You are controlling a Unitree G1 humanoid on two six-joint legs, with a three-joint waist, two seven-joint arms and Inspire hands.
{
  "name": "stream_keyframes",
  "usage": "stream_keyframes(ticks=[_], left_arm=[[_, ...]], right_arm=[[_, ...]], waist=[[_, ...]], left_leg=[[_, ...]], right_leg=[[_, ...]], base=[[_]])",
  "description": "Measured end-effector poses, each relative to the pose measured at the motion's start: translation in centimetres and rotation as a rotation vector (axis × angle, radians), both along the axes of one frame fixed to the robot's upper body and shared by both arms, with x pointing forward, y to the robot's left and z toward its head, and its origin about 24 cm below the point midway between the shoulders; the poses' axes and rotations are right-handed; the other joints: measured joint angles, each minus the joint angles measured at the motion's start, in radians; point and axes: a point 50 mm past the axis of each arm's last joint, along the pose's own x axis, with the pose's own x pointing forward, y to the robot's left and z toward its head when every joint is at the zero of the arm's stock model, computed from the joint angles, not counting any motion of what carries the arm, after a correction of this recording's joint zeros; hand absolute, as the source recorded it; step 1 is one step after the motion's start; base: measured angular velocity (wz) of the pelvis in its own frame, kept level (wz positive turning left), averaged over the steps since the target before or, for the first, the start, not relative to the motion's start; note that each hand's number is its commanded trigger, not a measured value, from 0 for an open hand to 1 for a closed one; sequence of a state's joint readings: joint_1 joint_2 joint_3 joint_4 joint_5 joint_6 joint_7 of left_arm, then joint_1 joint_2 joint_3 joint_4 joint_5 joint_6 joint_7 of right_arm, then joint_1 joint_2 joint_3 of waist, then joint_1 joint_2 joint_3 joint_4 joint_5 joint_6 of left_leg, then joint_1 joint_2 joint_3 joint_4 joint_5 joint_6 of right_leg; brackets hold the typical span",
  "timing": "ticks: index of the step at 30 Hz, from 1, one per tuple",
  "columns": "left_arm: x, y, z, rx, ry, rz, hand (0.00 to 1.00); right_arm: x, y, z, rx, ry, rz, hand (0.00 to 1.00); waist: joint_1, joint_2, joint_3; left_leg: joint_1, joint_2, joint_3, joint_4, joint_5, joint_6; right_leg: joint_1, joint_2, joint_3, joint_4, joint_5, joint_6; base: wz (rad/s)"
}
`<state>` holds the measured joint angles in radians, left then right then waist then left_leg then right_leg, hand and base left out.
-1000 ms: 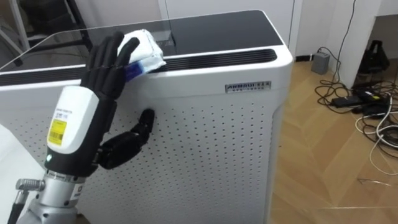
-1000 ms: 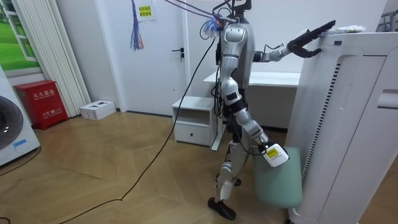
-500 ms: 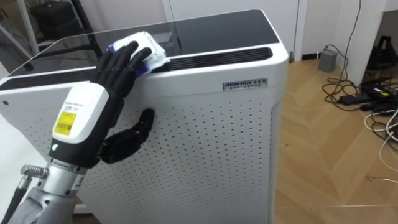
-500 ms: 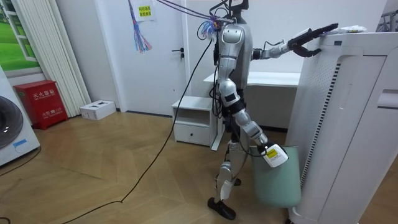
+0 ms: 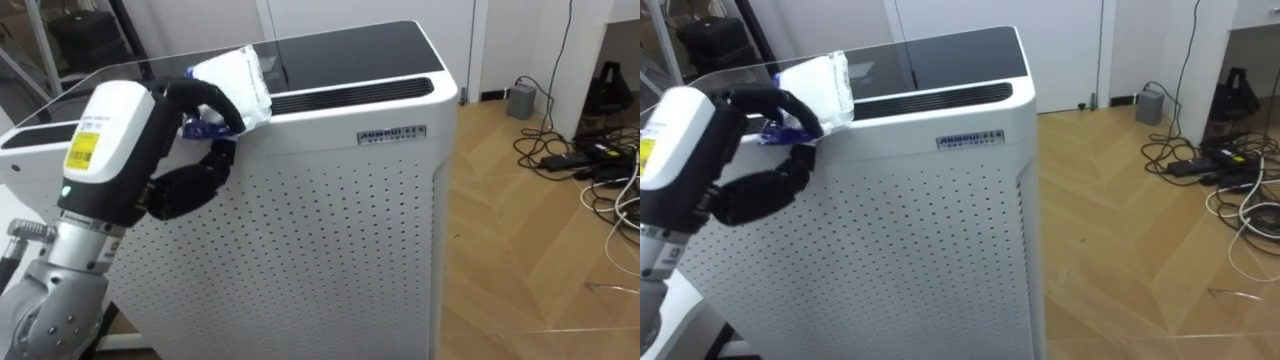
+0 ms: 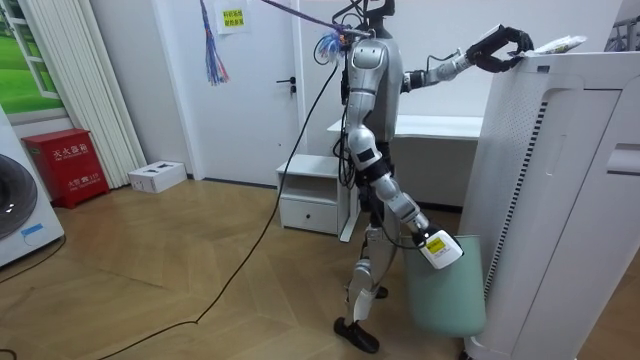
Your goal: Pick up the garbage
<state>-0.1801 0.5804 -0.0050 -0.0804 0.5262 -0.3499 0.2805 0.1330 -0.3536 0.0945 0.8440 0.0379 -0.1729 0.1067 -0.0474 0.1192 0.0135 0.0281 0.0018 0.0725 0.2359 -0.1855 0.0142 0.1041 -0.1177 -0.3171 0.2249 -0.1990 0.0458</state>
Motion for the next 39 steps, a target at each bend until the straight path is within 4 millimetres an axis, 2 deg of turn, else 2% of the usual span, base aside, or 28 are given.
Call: stream_keyframes(ticks=[20, 26, 31, 32, 36, 39], left_arm=[[-0.1, -0.2, 0.5, -0.022, 0.002, -0.019, 1.0], [-0.5, -0.4, 0.2, -0.123, 0.027, -0.043, 1.0], [-0.8, -0.7, 0.2, -0.286, 0.106, -0.129, 1.0], [-1.1, -1.0, 0.2, -0.327, 0.128, -0.166, 1.0], [-1.8, -2.4, 0.4, -0.441, 0.219, -0.341, 1.0], [-1.8, -3.2, 0.0, -0.506, 0.306, -0.456, 1.0]], right_arm=[[0.3, 0.1, 0.2, -0.001, -0.017, 0.002, 1.0], [0.6, 0.1, 0.3, -0.008, -0.033, -0.014, 1.0], [1.8, 0.4, 1.1, -0.015, -0.087, -0.018, 1.0], [2.2, 0.5, 1.4, -0.011, -0.11, -0.027, 1.0], [3.2, 0.7, 1.8, -0.024, -0.146, -0.032, 1.0], [3.9, 0.8, 2.1, -0.037, -0.16, -0.015, 1.0]], waist=[[0.016, -0.001, 0.0003], [0.021, -0.006, -0.0024], [0.027, -0.018, -0.008], [0.027, -0.024, -0.0138], [0.027, -0.043, -0.0124], [0.027, -0.047, -0.0123]], left_leg=[[-0.008, 0.001, 0.011, 0.002, 0.0, 0.0], [-0.008, 0.0, 0.011, 0.0, 0.0, 0.001], [-0.008, 0.0, 0.013, -0.007, 0.002, 0.001], [-0.016, 0.001, 0.013, -0.006, 0.002, 0.001], [-0.022, 0.003, 0.008, -0.001, 0.002, 0.001], [-0.021, 0.005, 0.008, 0.0, 0.001, 0.001]], right_leg=[[-0.001, -0.002, -0.012, -0.006, 0.0, 0.001], [-0.008, -0.002, -0.009, -0.005, -0.001, 0.001], [-0.011, -0.002, -0.007, -0.006, -0.001, 0.001], [-0.019, -0.003, -0.008, -0.005, -0.001, 0.001], [-0.021, -0.004, -0.012, -0.004, 0.0, 0.001], [-0.021, -0.006, -0.01, -0.001, 0.0, 0.001]], base=[[0.01], [0.0], [-0.01], [0.0], [0.03], [0.0]])
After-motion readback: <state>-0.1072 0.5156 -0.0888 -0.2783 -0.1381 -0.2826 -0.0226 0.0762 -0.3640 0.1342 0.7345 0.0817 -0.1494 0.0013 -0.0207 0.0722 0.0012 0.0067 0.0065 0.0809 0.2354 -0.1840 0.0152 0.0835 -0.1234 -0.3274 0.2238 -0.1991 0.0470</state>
